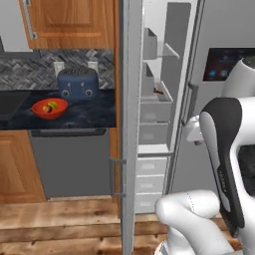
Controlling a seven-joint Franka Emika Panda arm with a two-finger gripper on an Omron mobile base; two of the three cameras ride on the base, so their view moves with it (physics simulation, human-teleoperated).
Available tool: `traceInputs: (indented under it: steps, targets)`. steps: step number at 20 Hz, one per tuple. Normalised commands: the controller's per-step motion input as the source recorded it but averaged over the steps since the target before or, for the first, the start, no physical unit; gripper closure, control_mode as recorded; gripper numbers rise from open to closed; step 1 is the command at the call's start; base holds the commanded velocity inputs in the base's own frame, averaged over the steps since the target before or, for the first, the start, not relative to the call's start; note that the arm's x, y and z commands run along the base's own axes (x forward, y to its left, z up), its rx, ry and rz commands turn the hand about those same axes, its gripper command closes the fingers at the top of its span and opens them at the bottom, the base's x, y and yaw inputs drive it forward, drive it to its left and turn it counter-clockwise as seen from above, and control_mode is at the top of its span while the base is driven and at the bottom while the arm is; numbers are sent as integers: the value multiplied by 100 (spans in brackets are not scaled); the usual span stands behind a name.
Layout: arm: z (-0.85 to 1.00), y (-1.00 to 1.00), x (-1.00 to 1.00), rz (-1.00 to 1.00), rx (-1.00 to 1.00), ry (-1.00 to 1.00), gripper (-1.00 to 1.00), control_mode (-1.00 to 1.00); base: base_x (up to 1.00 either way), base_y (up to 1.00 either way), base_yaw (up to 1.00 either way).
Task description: Take the peach, mango, and chicken drumstick from the freezer and place them in the bowl on the counter.
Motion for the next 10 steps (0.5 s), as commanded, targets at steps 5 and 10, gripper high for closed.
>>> traceInputs:
  steps: [5,10]
  targets:
    - [0,0,0,0,0,0,-100,100,76,-25,7]
    - [0,0,0,0,0,0,-100,100,66,-38,8]
